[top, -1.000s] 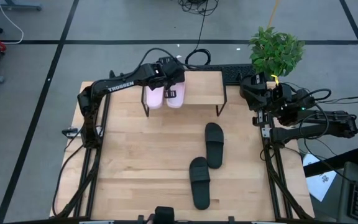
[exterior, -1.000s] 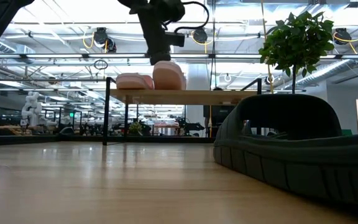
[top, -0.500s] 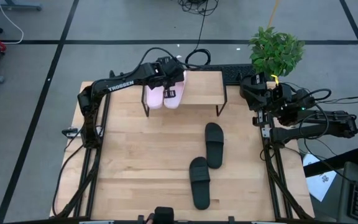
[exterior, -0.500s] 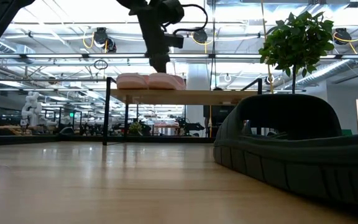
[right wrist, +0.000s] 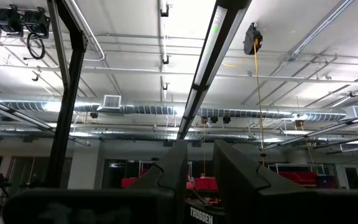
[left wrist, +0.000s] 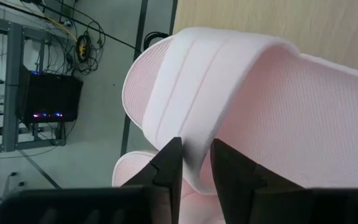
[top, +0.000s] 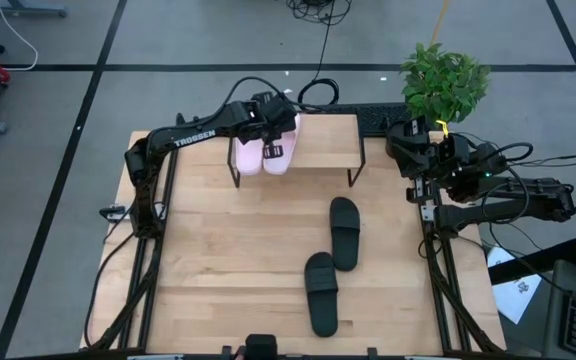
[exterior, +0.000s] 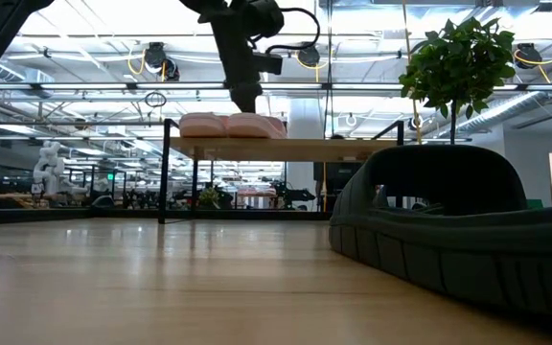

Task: Pick and place slides into the shelf
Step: Put the pink slipper on the shelf, then put the bottom black slipper on the shelf

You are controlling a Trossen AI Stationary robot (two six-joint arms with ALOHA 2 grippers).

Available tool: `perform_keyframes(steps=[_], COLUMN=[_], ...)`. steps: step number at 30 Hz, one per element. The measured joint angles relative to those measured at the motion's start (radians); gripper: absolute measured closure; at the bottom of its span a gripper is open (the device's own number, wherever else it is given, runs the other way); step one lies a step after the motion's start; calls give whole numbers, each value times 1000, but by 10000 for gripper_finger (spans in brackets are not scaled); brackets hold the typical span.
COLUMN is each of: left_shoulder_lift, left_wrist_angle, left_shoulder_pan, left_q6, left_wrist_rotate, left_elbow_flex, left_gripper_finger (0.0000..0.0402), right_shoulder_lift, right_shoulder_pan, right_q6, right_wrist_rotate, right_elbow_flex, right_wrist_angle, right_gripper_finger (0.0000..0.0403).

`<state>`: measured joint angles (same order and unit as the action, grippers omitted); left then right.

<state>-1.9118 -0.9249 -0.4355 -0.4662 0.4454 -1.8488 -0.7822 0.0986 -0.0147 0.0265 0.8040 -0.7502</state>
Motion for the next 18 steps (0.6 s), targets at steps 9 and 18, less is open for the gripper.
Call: perform_keyframes(steps=[9, 18], left_shoulder_lift=[0, 10], left_wrist_angle=[-18, -26], left_shoulder_pan=[31, 62], left_q6=[25, 30], left_wrist_rotate=[32, 68], left_elbow_flex=[0, 0], left_gripper_finger=[318, 318], right_shoulder_lift=[0, 0], right_shoulder_pan=[0, 0], right_q6=[0, 0], right_wrist_rotate=[0, 0], right_elbow_flex=[0, 0], right_wrist_angle=[0, 0], right_gripper_finger=[332, 332])
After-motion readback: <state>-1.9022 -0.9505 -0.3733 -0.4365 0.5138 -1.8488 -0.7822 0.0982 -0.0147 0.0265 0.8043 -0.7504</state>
